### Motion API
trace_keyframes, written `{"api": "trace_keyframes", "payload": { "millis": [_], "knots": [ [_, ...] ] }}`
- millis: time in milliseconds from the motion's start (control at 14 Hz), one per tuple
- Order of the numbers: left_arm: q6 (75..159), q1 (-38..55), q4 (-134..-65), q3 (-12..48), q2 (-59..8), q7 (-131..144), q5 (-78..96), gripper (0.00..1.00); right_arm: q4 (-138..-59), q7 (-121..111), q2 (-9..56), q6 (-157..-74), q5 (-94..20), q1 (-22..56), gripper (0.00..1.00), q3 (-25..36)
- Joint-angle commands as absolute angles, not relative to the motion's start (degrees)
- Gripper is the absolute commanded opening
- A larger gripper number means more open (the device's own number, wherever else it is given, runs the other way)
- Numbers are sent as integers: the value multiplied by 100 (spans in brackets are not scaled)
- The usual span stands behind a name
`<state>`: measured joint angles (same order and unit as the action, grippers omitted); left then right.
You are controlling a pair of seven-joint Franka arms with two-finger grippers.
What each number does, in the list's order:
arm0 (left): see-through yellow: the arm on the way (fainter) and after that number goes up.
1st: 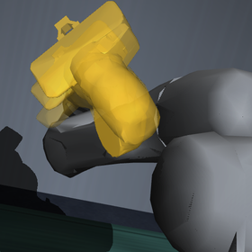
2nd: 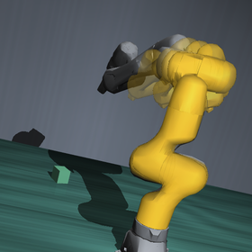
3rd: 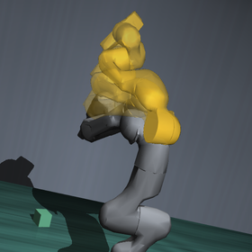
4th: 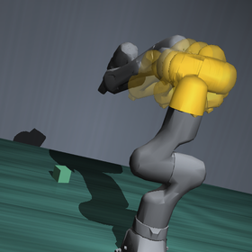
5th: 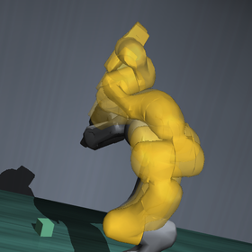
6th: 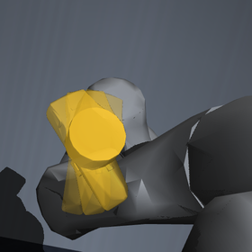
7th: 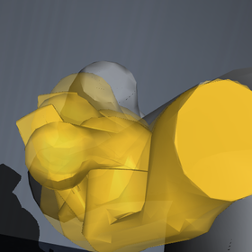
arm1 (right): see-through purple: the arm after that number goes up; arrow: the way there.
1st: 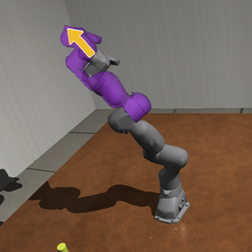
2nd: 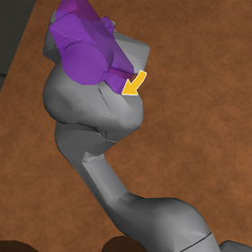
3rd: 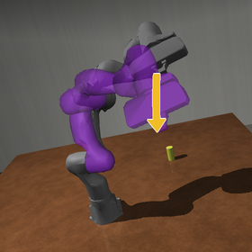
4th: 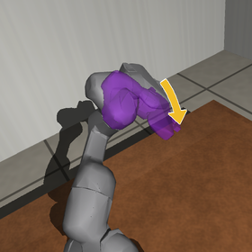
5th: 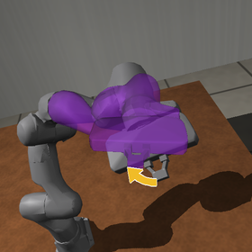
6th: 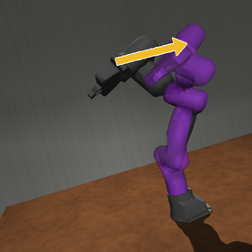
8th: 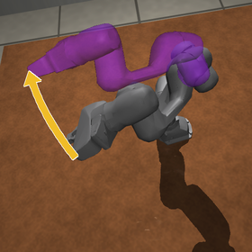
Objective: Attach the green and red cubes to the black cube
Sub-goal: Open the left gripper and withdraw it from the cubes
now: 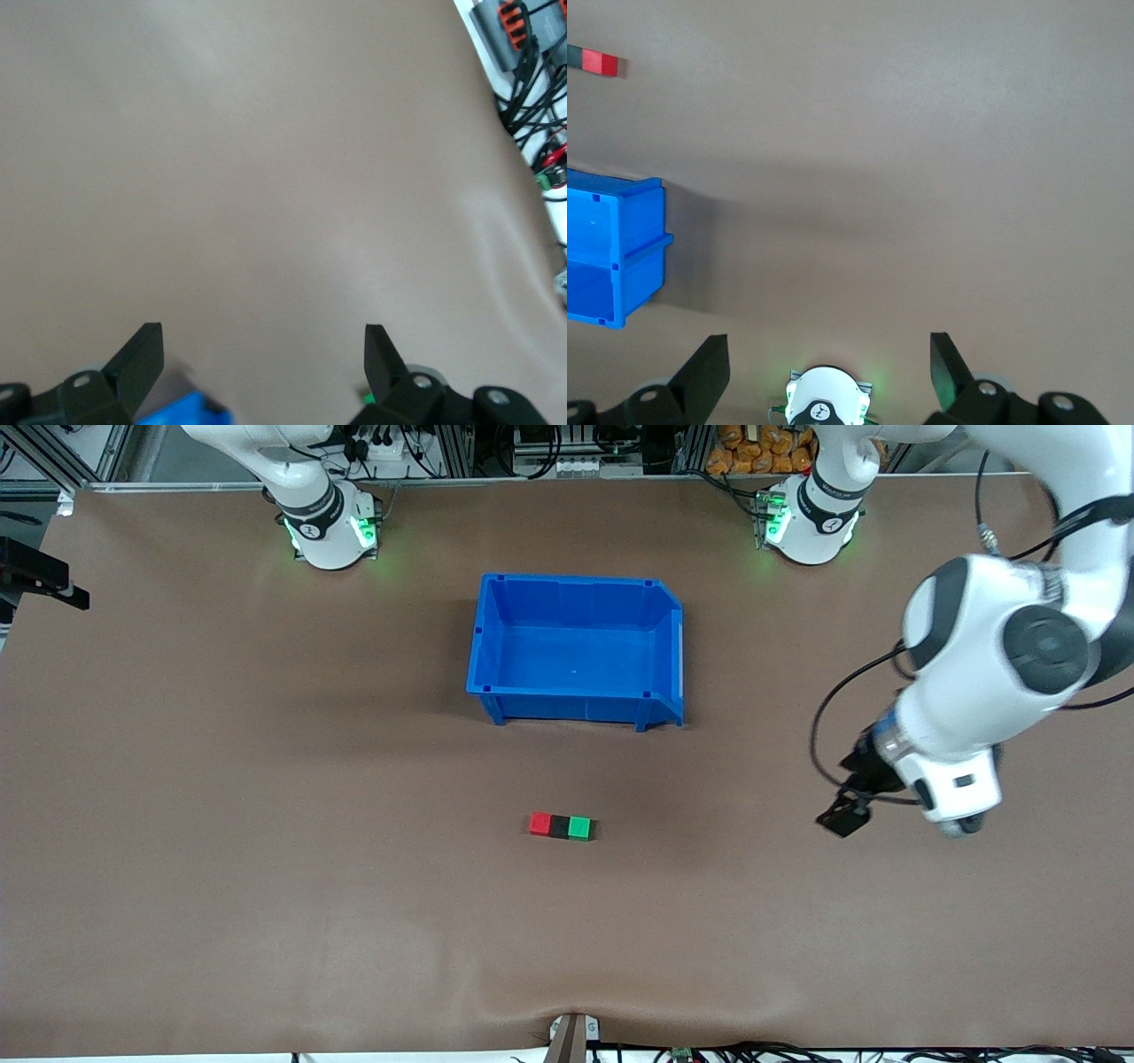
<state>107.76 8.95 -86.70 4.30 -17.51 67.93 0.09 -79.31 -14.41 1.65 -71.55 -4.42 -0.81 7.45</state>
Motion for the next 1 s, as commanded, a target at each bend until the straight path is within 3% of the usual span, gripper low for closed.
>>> {"api": "trace_keyframes", "payload": {
  "millis": [0,429,929],
  "knots": [
    [10434,450,-8991,492,-1214,5700,263,100,-8235,-1468,-44,-7207,-194,-35,100,782],
    [9607,-176,-9000,457,-589,2913,404,100,-8271,-1406,-35,-7303,-193,-79,100,817],
    [8931,429,-9000,54,-123,837,107,100,-8297,-1116,-44,-7321,-193,-35,100,791]
  ]
}}
